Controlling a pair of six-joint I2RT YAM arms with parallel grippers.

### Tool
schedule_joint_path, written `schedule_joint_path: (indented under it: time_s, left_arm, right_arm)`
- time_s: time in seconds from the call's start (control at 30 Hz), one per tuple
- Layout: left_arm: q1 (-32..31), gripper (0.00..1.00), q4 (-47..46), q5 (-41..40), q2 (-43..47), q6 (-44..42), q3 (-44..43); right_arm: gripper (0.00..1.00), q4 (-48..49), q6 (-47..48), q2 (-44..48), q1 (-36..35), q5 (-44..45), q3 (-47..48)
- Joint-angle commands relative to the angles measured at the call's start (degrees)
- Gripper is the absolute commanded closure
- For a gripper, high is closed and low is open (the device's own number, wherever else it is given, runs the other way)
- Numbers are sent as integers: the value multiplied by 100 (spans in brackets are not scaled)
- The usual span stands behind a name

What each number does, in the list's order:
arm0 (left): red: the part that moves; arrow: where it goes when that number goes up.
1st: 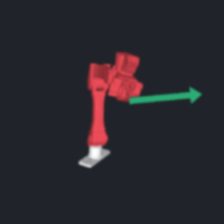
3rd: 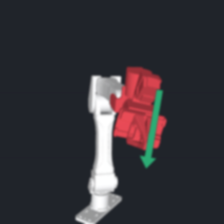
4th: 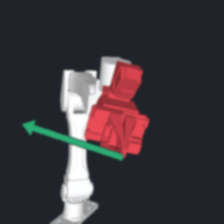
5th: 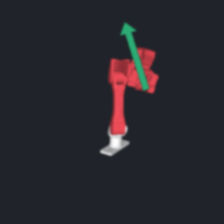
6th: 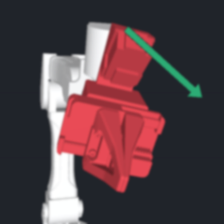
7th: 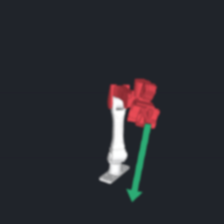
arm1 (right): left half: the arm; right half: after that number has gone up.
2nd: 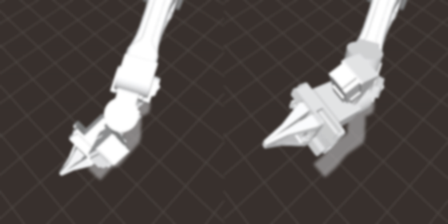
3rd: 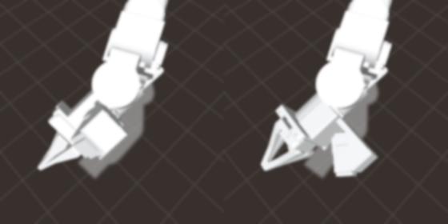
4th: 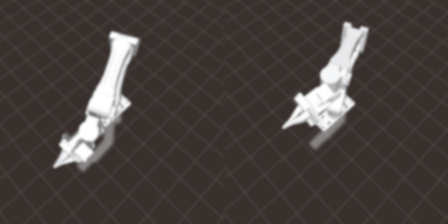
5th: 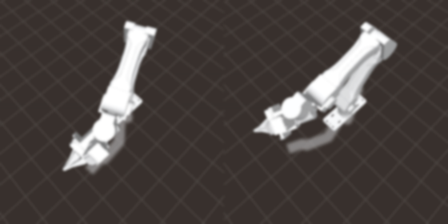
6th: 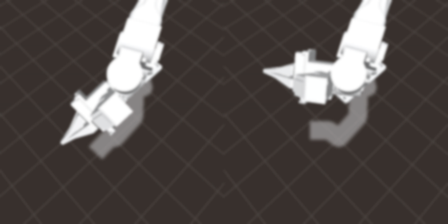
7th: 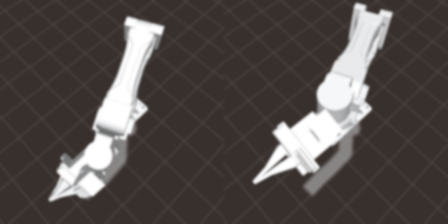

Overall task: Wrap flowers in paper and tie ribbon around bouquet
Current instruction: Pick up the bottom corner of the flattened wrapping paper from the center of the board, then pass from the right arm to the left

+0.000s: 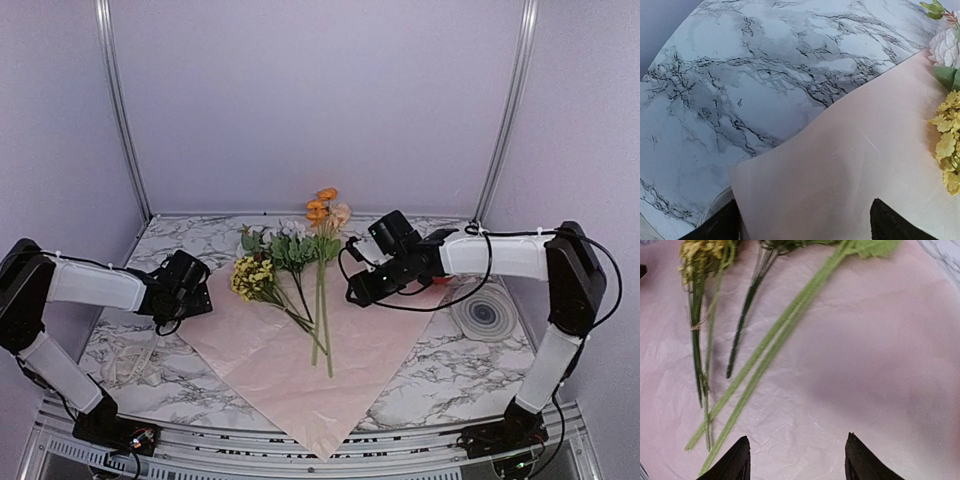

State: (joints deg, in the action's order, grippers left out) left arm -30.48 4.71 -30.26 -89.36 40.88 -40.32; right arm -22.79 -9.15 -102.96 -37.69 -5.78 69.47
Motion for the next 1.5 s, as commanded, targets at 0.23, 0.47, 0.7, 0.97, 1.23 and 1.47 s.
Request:
schedule_joint_path:
  time_s: [0.23, 0.47, 0.7, 0.97, 1.23, 1.47]
  left_arm:
    - [-1473, 1, 554, -863, 1907, -897, -14]
    - [-2247, 1, 482, -781, 2561, -1346, 182]
    - [-2722, 1, 9, -860, 3124, -1773, 554]
    - [-3052, 1, -1478, -336, 3261, -2276, 1249]
    - [-4693, 11, -1971, 144, 2710, -4621, 1335]
    - [-5498, 7, -1443, 719, 2074, -5931, 1245]
  right_arm:
    - [0, -1683, 464, 828, -2958, 682, -300]
    - [3, -2113, 102, 135, -3977, 920, -398]
    - [16, -1743, -102, -158, -4007, 1175, -501]
    - [74, -1643, -253, -335, -3497, 1090, -465]
    - [96, -1216, -133, -230, -3193, 195, -522]
    - [100, -1176, 73, -28, -2833, -867, -620]
